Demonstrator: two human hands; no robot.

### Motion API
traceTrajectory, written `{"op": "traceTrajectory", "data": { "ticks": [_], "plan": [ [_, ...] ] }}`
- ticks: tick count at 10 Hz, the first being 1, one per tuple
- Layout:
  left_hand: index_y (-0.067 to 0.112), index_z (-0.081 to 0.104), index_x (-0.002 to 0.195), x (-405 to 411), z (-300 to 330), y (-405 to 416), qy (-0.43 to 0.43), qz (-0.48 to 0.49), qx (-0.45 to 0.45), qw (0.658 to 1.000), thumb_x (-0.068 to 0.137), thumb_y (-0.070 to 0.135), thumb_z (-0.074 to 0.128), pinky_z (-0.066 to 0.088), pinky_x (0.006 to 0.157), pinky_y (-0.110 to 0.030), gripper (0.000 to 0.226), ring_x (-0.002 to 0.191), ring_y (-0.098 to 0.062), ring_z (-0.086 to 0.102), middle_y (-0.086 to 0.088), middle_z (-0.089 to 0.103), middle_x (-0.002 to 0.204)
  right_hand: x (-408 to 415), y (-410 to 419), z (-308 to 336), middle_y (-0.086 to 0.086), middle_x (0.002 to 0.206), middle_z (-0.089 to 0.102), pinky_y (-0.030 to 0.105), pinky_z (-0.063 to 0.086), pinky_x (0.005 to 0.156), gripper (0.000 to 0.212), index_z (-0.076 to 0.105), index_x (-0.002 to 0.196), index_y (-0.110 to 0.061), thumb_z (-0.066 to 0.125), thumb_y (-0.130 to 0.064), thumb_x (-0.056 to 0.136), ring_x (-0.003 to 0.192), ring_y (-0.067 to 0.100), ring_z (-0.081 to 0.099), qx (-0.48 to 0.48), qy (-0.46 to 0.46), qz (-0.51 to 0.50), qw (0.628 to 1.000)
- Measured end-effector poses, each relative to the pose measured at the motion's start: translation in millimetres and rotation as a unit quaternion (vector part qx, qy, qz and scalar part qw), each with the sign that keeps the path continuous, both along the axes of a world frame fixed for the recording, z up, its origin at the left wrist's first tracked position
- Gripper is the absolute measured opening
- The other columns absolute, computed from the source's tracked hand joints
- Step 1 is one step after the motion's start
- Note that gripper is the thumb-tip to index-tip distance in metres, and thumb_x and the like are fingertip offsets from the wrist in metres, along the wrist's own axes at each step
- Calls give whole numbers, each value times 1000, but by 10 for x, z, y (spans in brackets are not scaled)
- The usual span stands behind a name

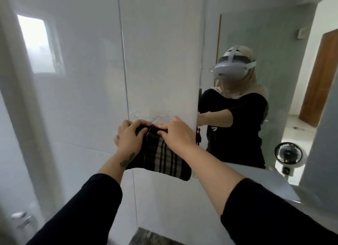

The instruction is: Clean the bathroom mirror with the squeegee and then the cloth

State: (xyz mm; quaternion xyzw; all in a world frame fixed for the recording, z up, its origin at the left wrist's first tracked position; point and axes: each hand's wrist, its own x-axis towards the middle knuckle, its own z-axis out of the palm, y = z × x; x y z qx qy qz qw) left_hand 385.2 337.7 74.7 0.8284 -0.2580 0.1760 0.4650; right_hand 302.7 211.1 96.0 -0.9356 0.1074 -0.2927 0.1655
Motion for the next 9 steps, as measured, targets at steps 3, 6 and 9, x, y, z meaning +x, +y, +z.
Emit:
{"op": "traceTrajectory", "data": {
  "ticks": [3,6,9],
  "plan": [
    [38,66,100,672,-142,-217,-70,80,-28,994,91,26,53,25,91,-30,20,104,-17,41,4,46,99,691,75,-145,8,116,51,34,33,70,34,55,130,-27,37,-30,101,108,31,49,-142,-69,-44,987],
    [28,63,113,624,-542,-211,-124,90,1,988,89,9,46,42,86,-39,36,106,-22,45,2,55,112,757,136,-545,2,102,65,38,40,82,33,63,122,-34,52,-23,92,102,27,49,-93,-137,-81,983],
    [19,38,142,1,-1084,120,-9,-20,-18,1000,92,12,45,30,109,-32,52,129,-18,37,0,41,144,-212,356,-1245,7,152,12,36,25,110,72,5,148,-44,47,-21,94,137,26,15,30,55,-13,998]
  ]
}}
